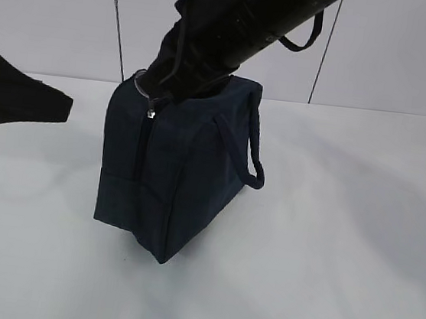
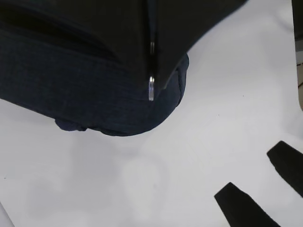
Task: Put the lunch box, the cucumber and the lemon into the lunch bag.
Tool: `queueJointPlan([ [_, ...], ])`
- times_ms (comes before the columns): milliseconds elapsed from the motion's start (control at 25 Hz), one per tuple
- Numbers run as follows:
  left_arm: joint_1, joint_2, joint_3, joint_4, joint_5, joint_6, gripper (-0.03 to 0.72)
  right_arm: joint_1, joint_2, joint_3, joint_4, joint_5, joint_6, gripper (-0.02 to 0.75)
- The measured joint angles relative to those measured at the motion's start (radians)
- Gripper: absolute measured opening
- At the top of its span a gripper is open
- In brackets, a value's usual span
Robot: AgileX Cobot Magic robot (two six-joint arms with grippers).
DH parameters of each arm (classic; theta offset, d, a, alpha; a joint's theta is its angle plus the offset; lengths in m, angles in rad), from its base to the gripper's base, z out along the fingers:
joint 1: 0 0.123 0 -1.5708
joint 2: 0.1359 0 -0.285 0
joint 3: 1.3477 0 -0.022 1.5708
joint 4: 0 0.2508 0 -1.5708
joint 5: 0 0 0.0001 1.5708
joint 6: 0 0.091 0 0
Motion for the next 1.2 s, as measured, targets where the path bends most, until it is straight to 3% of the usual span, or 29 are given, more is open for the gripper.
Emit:
queueJointPlan([
  [240,0.026,0.084,0.0,-0.203,0.038,0.313,0.379,0.0,0.0,0.0,0.0,0.0,0.0,0.008],
  [680,0.026,0.302,0.0,-0.434,0.041,0.657,0.344,0.0,0.0,0.0,0.0,0.0,0.002,0.008],
  [1040,0.026,0.369,0.0,-0.585,0.085,0.822,0.335,0.0,0.0,0.0,0.0,0.0,0.002,0.008],
  [1200,0.028,0.369,0.0,-0.632,0.087,0.851,0.279,0.0,0.0,0.0,0.0,0.0,0.002,0.008],
])
